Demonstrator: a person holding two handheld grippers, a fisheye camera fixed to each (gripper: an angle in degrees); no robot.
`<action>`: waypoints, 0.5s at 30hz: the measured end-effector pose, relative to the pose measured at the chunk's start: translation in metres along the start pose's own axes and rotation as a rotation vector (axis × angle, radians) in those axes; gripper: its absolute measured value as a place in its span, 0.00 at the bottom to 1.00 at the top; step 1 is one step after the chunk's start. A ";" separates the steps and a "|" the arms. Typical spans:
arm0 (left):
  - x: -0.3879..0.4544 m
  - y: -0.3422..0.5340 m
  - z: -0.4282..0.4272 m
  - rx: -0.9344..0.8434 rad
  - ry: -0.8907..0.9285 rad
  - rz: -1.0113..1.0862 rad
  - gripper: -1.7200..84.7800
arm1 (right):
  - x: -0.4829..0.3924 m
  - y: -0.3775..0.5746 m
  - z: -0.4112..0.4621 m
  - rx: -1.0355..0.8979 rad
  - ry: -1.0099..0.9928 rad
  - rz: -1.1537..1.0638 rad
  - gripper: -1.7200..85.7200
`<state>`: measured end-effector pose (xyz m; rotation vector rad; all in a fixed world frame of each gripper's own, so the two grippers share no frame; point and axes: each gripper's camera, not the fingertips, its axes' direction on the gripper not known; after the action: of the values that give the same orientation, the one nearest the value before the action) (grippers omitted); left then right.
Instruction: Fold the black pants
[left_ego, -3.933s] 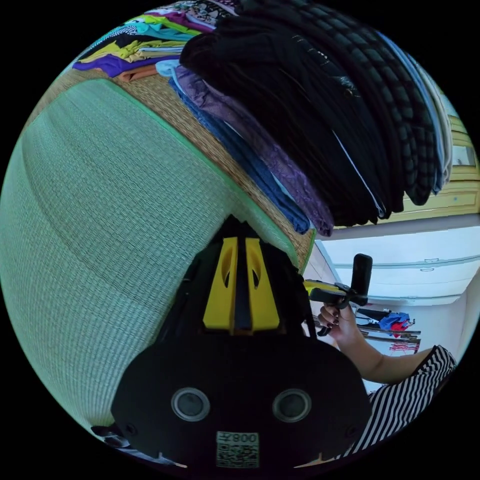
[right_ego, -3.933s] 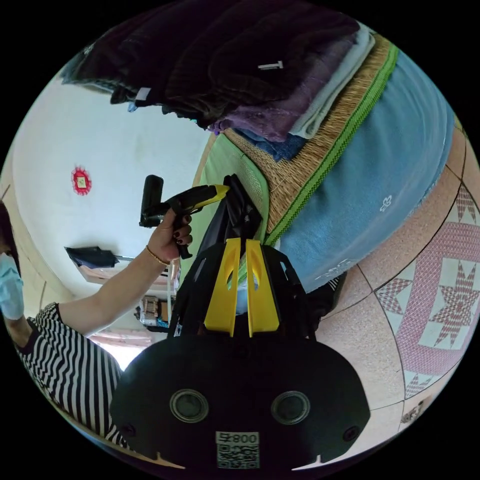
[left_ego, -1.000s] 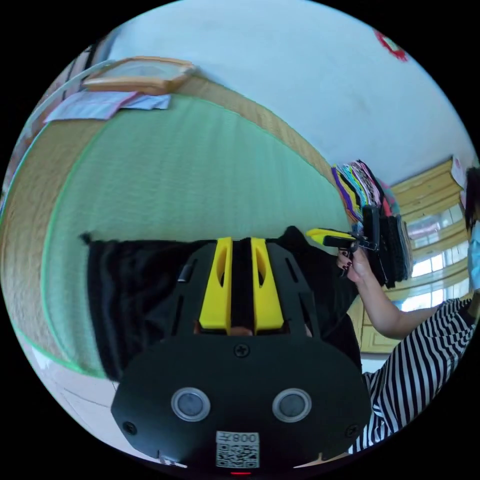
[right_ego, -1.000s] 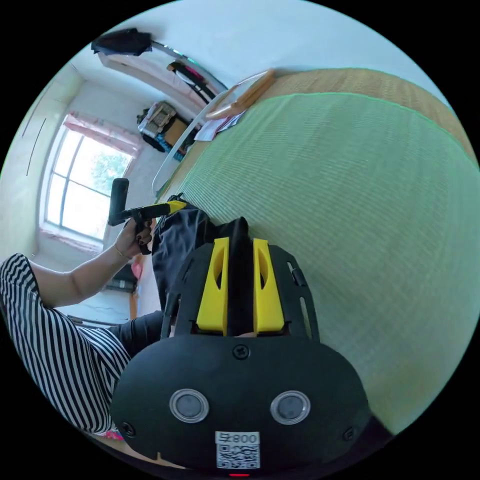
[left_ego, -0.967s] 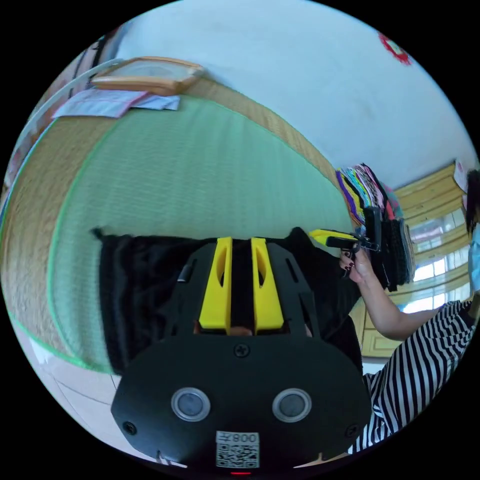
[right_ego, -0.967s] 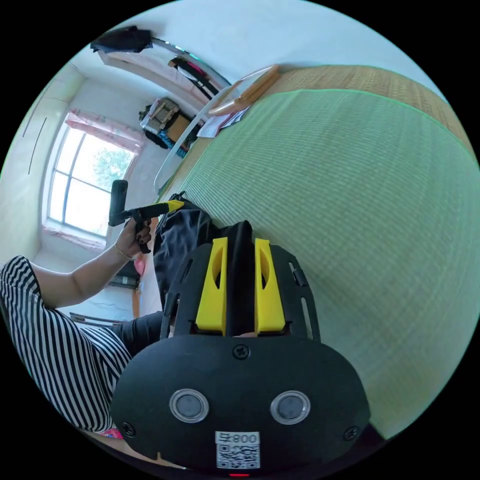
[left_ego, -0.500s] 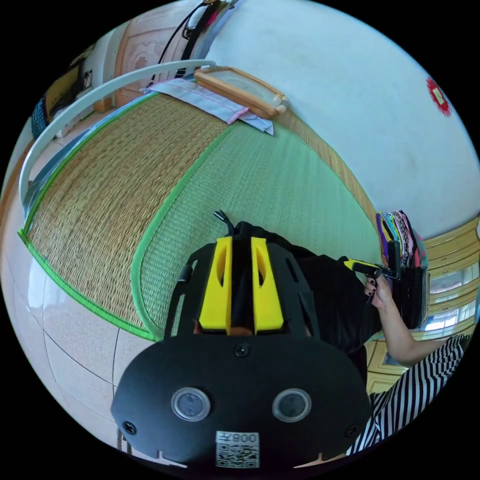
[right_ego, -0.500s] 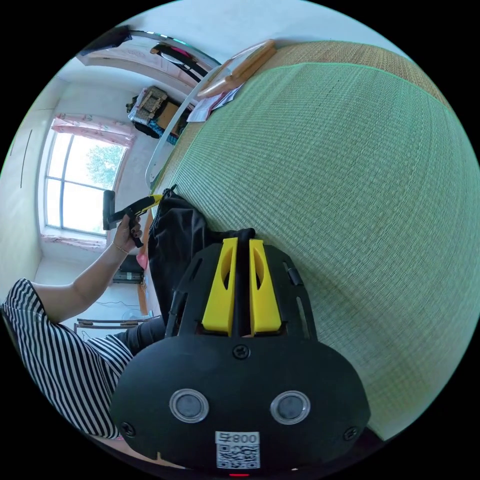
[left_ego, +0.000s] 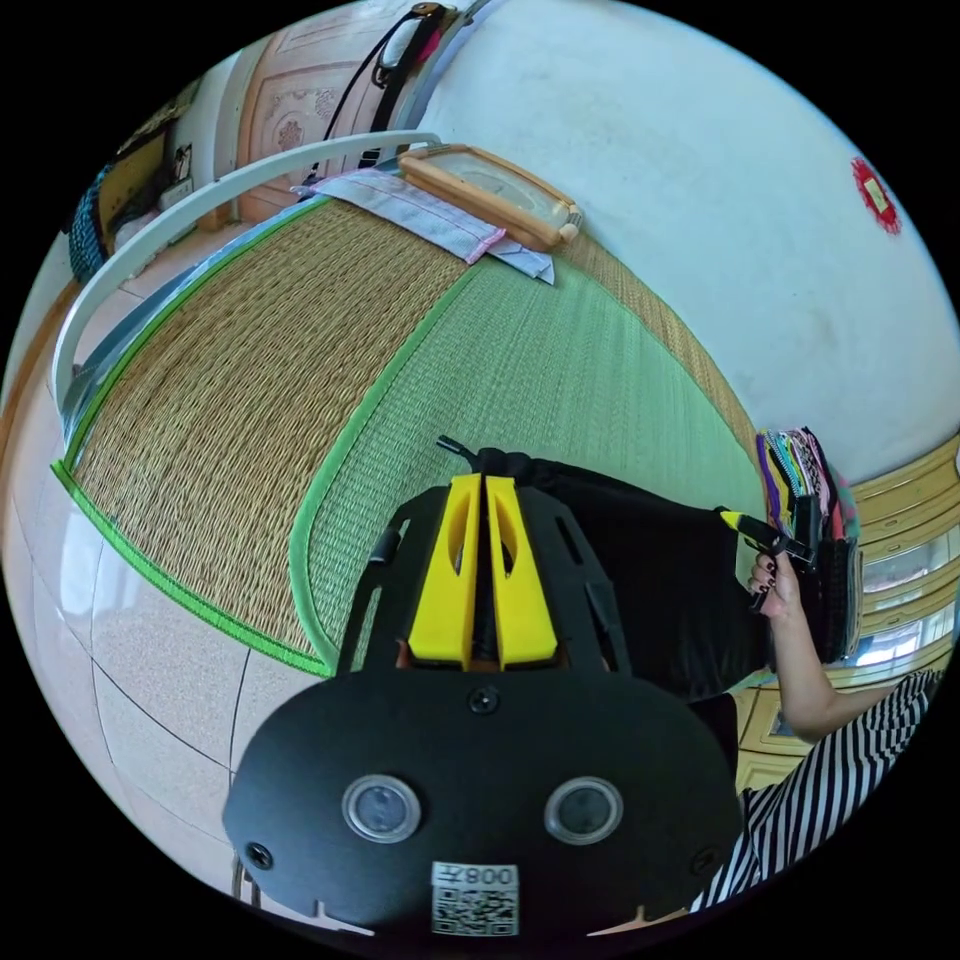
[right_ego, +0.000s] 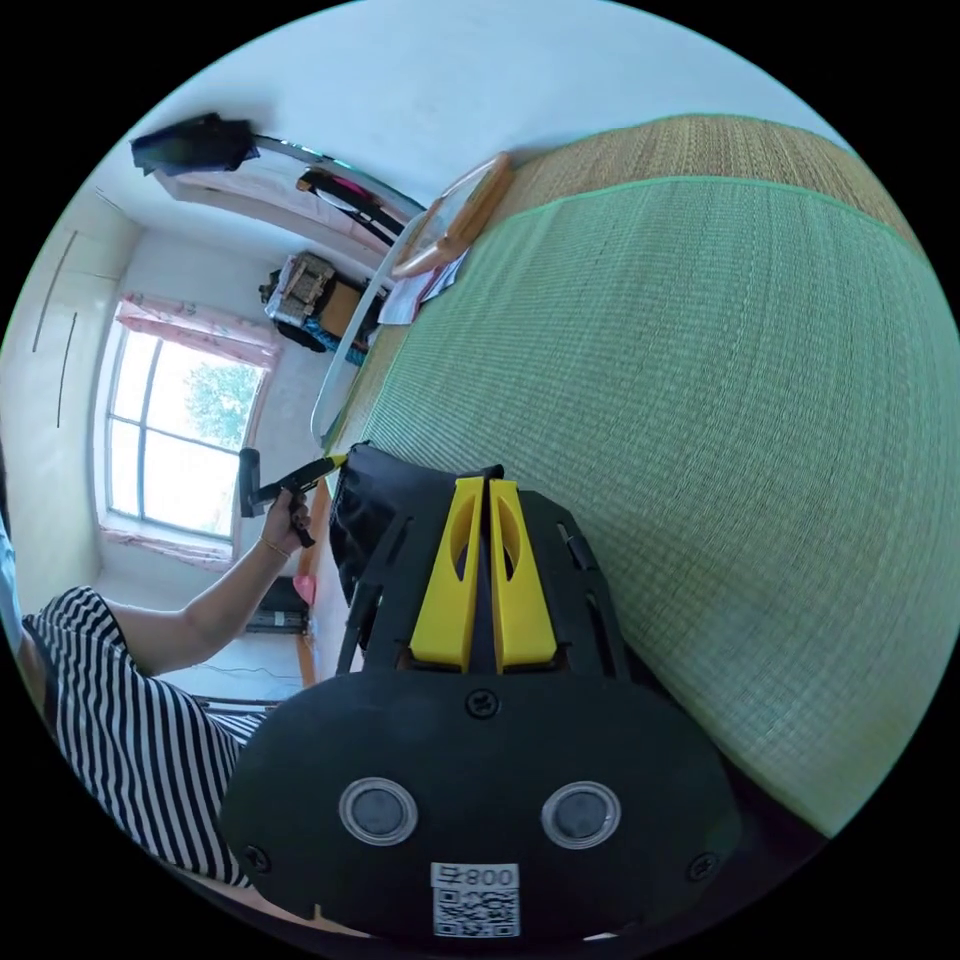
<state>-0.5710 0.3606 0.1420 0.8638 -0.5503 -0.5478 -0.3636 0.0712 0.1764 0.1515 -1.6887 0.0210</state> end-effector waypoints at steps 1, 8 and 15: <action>0.001 0.000 0.002 -0.003 0.001 -0.005 0.03 | 0.002 0.000 -0.001 0.002 -0.010 0.005 0.02; 0.016 -0.002 0.011 -0.009 0.005 -0.028 0.04 | 0.036 0.006 -0.019 0.028 -0.139 0.081 0.02; 0.055 -0.006 0.008 0.052 -0.031 -0.019 0.05 | 0.047 0.012 -0.037 0.072 -0.126 0.112 0.02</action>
<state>-0.5377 0.3177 0.1537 0.9118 -0.5864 -0.5673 -0.3337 0.0832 0.2287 0.1138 -1.8219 0.1590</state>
